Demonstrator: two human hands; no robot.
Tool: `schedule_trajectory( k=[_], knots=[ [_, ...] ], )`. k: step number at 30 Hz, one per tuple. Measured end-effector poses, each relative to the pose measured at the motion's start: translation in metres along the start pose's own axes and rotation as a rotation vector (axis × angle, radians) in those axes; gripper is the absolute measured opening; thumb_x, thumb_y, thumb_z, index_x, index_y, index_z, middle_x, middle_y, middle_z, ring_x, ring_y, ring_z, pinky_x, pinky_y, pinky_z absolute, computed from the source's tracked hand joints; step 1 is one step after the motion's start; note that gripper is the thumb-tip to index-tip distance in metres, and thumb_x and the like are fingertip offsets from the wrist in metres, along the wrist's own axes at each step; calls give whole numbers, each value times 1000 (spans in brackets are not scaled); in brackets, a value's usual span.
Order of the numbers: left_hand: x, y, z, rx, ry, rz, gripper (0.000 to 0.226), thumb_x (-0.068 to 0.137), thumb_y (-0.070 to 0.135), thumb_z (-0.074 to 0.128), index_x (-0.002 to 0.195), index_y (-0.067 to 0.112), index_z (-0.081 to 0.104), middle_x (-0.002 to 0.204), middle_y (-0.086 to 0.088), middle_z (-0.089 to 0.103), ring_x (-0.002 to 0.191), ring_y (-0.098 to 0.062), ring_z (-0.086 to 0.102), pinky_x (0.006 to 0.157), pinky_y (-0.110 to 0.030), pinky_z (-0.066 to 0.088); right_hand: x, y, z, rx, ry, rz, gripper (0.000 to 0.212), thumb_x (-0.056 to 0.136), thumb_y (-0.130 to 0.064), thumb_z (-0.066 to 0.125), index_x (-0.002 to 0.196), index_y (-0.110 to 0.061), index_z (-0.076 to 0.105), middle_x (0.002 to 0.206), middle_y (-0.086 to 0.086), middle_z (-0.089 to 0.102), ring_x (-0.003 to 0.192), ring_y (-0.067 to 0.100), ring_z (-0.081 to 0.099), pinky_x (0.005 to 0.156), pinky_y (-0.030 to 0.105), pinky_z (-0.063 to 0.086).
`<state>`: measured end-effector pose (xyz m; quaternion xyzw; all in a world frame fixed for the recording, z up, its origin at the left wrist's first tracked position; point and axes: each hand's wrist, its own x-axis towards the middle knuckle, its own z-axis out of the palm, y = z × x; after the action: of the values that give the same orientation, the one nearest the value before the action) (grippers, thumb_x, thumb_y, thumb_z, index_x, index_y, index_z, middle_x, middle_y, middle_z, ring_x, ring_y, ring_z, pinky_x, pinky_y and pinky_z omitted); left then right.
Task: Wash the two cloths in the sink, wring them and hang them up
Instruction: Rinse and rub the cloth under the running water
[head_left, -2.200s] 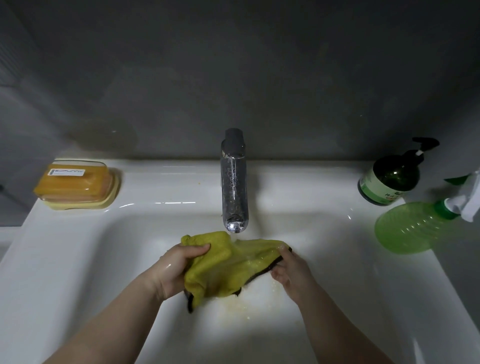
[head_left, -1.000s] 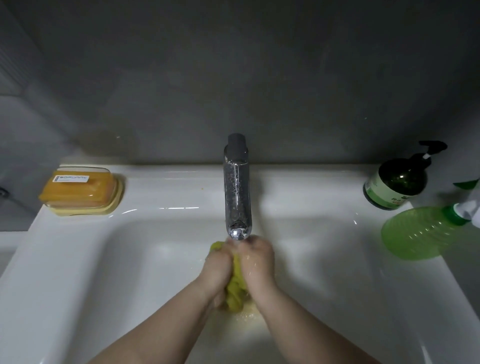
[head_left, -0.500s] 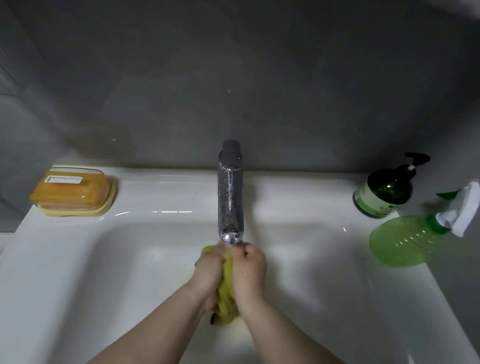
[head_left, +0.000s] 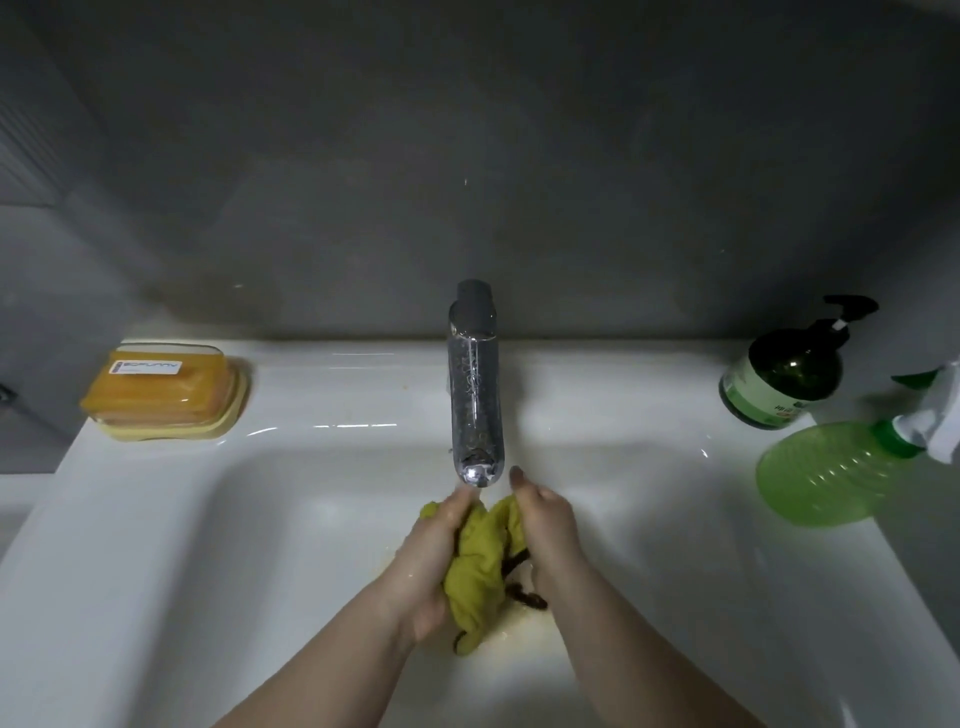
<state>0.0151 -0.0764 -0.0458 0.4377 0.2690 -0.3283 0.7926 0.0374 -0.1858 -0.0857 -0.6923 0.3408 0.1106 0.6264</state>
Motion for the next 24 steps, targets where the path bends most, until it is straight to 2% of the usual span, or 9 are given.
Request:
schedule_trajectory(
  k=[1,3,8,12,14,17,19,22,24],
  knots=[
    [1,4,-5,-26,-53,-18,42,91,35,45,60,9,58,46,-7,62,42,-20,63,41,-23,51,3,5,-6,52,-50,64,31,89,-36,50,70,-13,57,82,16,60,84,30,60,79,38,49],
    [2,11,-14,-30,-148,-25,45,87,33,45,60,8,71,56,-9,70,51,-21,68,47,-25,54,2,14,-16,288,-158,195,27,90,-39,48,94,-14,57,90,14,64,81,30,63,70,39,53],
    [2,15,-15,4,-173,19,28,70,22,52,63,10,76,64,-12,72,57,-22,70,71,-33,47,-5,40,-21,611,-279,398,53,91,-40,45,131,-5,41,117,28,58,82,31,62,64,37,52],
    [1,19,-17,-70,-263,23,31,71,17,48,64,5,76,68,-13,74,62,-23,72,63,-33,57,-13,57,-14,547,-228,424,53,91,-45,39,124,-5,50,90,14,63,78,23,60,68,31,46],
    [-3,21,-16,-92,-330,56,23,68,16,57,73,4,76,73,-15,74,67,-24,72,58,-31,59,-16,63,-12,498,-338,391,58,86,-56,34,114,-10,56,81,4,67,73,15,61,62,27,43],
    [-9,26,-16,-86,-421,92,46,39,14,86,82,2,75,80,-17,74,72,-27,72,61,-34,59,-20,56,-8,465,-599,243,60,80,-59,29,118,-20,54,98,-1,71,88,13,66,66,24,48],
    [-8,28,-21,-29,-434,83,46,39,11,86,83,3,75,84,-18,74,75,-28,72,63,-36,59,-20,46,-9,434,-652,205,52,77,-52,39,118,-24,54,114,3,65,100,21,62,73,30,51],
    [-5,35,-36,137,-340,102,24,68,3,60,90,2,72,87,-16,75,77,-27,72,64,-35,60,-15,37,-15,412,-555,140,36,85,-26,51,117,-10,56,115,17,65,94,27,61,90,47,50],
    [-2,37,-50,270,-232,91,29,66,-2,58,95,0,66,86,-15,75,76,-26,73,66,-35,60,-10,35,-25,453,-440,53,34,90,-10,47,121,3,52,102,15,69,88,23,64,89,39,51]
  ],
)
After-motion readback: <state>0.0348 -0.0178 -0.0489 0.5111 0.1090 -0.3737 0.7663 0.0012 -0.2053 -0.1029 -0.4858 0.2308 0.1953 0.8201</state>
